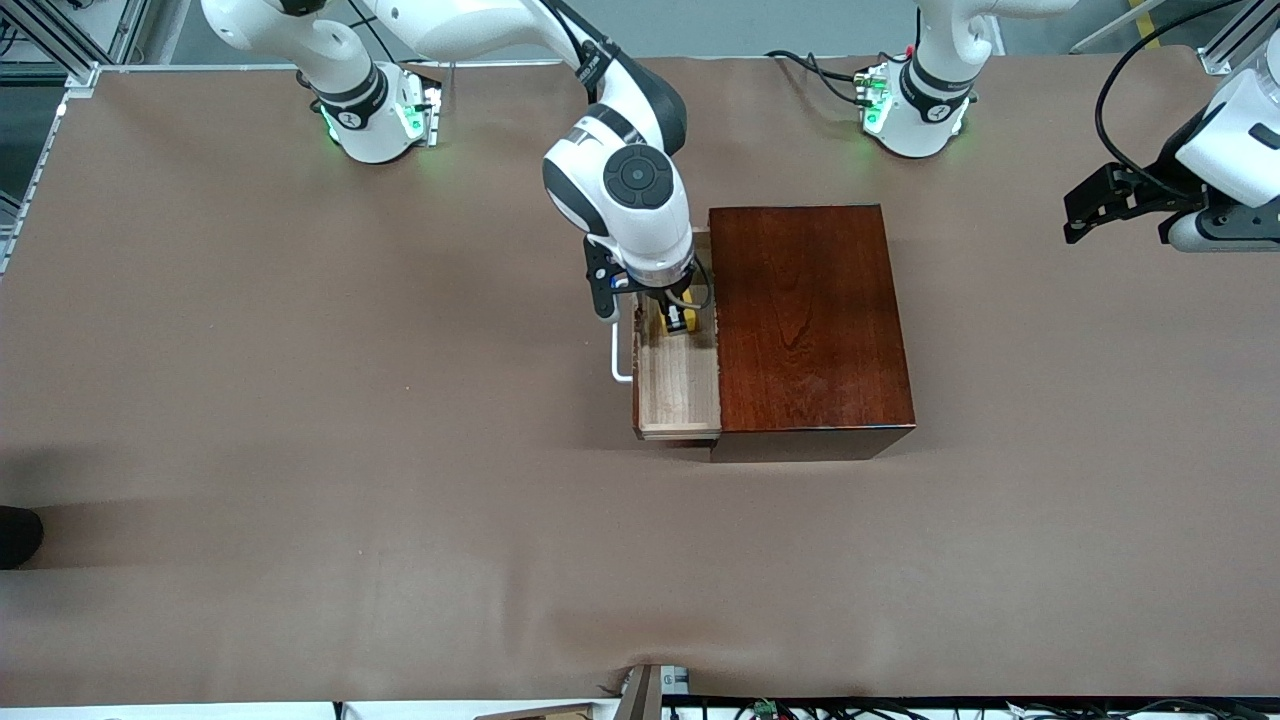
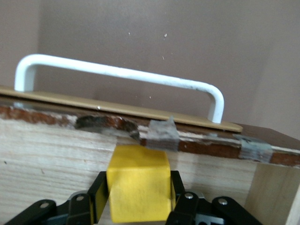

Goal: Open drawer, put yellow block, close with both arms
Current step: 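Carry the yellow cube with the right gripper over the open drawer, then lower the cube into the drawer and open the right gripper, then withdraw the right gripper while the left gripper reaches toward the drawer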

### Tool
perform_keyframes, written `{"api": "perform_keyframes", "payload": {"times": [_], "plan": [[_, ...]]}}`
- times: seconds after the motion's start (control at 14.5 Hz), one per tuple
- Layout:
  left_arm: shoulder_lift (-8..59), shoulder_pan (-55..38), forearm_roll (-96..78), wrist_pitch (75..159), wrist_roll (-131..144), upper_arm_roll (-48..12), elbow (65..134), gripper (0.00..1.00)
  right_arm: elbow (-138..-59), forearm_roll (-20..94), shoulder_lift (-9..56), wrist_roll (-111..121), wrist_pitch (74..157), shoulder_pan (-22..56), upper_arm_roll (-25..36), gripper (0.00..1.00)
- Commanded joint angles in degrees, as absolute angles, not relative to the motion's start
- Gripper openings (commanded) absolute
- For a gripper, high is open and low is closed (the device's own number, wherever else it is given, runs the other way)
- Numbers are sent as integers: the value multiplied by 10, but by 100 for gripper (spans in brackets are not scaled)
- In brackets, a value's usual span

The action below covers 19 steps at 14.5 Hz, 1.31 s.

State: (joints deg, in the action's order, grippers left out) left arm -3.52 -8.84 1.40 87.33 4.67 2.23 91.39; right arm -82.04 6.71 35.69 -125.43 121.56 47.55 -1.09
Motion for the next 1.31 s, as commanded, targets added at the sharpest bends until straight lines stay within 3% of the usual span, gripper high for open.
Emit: {"api": "perform_keyframes", "payload": {"times": [0.0, 0.14, 0.69, 1.24], "plan": [[-43, -77, 9, 886, 48, 5, 918, 100, -805, 69, 348, -1264, 1205, 460, -11, 97], [-43, -41, 8, 886, 48, -37, 918, 100, -782, 59, 342, -1260, 1153, 458, -10, 100], [-38, -47, 8, 884, 51, -45, 919, 100, -672, 66, 333, -1231, 1018, 386, -15, 100], [-2, -58, 3, 847, 75, -83, 907, 100, -671, 76, 257, -1011, 885, 295, -17, 100]]}}
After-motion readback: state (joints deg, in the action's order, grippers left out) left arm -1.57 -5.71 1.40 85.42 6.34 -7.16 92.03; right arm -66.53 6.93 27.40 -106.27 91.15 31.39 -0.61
